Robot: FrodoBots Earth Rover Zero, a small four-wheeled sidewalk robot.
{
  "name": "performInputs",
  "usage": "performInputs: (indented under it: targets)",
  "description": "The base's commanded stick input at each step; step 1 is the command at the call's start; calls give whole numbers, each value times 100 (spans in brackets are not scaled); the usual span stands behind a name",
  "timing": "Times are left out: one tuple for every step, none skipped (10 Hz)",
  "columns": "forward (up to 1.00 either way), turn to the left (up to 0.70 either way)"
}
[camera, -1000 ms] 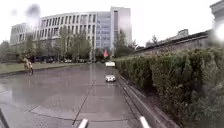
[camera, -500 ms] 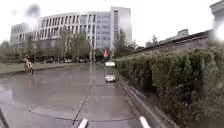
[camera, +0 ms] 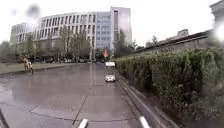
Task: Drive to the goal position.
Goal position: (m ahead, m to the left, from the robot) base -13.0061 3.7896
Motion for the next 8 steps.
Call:
performInputs:
  targets:
    - [6,0]
    - [6,0]
    - [6,0]
    - [6,0]
    - [6,0]
    - [6,0]
    - [6,0]
    - [6,0]
